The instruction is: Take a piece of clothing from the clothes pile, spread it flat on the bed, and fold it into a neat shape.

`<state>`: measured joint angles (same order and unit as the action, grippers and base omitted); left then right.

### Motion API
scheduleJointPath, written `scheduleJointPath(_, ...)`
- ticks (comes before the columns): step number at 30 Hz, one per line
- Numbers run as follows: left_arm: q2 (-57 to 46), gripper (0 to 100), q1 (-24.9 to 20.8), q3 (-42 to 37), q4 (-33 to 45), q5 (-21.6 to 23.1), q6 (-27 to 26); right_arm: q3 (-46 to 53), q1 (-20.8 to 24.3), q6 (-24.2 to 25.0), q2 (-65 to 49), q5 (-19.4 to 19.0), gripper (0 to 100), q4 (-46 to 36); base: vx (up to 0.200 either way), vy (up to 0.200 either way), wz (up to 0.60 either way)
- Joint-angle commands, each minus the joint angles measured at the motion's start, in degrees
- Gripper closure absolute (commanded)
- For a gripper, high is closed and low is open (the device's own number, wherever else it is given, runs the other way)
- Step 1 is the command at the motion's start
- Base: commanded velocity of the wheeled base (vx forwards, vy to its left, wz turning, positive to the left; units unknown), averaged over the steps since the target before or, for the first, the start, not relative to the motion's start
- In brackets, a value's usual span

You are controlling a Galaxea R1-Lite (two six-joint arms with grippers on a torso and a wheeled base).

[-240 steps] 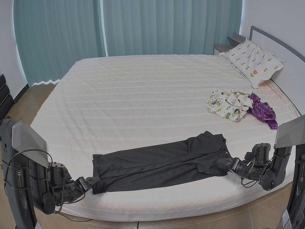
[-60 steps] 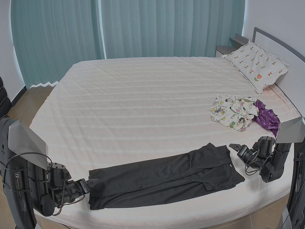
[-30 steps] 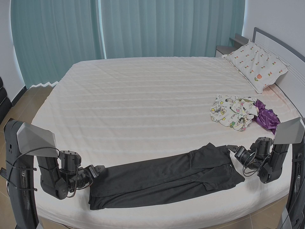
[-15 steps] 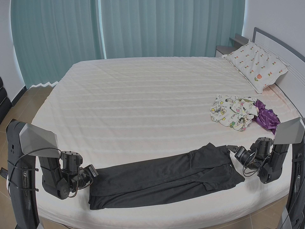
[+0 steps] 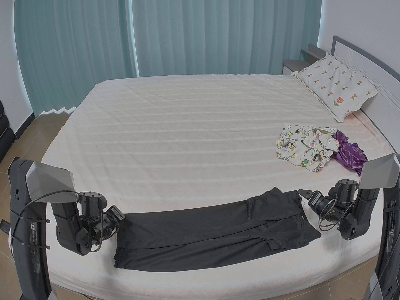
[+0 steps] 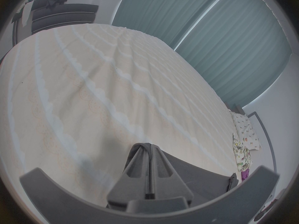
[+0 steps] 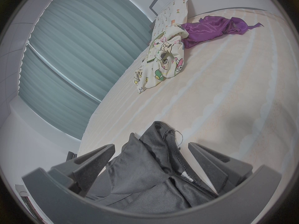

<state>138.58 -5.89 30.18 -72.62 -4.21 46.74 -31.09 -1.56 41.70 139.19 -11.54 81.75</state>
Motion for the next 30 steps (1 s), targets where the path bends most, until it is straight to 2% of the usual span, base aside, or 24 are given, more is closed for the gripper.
scheduleJointPath(1,0.1,100,0.5,0.5,0.0,-0.1,0.2,0.1,0.1,0.0,-0.3,-0.1,0,0.0,0.000,0.000,0.00)
scheduleJointPath(6,0.2,100,0.6,0.7,0.0,-0.2,0.2,0.0,0.2,-0.1,-0.6,-0.1,0,0.0,0.000,0.000,0.00)
scheduleJointPath(7,0.2,0,0.6,0.7,0.0,-0.2,0.2,-0.1,0.2,-0.2,-0.7,-0.1,0,-0.1,0.000,0.000,0.00)
scheduleJointPath(11,0.2,0,0.6,0.8,0.0,-0.1,0.2,-0.1,1.1,-0.4,-2.3,-0.7,0,-0.4,0.000,0.000,0.00)
scheduleJointPath(16,-0.2,0,0.6,0.1,-0.1,1.2,1.2,-3.5,6.0,-1.9,-2.5,-0.9,0,-3.6,0.000,0.000,0.00)
scheduleJointPath(17,-0.2,0,0.6,0.1,-0.1,1.4,1.4,-4.0,6.0,-2.2,-2.4,-0.9,0,-4.1,0.000,0.000,0.00)
scheduleJointPath(20,-0.9,0,1.0,0.0,-0.2,2.4,3.4,-12.3,6.1,-6.4,0.0,-3.4,0,-13.2,0.000,0.000,0.00)
scheduleJointPath(23,-0.9,0,1.0,-0.2,-0.8,2.4,3.7,-16.5,6.2,-7.9,3.1,-4.2,0,-15.0,0.000,0.000,0.00)
scheduleJointPath(27,-0.9,0,1.0,-0.6,-0.9,2.4,3.6,-18.4,6.0,-12.0,5.7,-4.3,0,-15.0,0.000,0.000,0.00)
scheduleJointPath(30,-0.8,0,0.9,-0.6,-0.9,2.4,3.5,-18.3,6.3,-13.1,5.6,-4.4,0,-15.5,0.000,0.000,0.00)
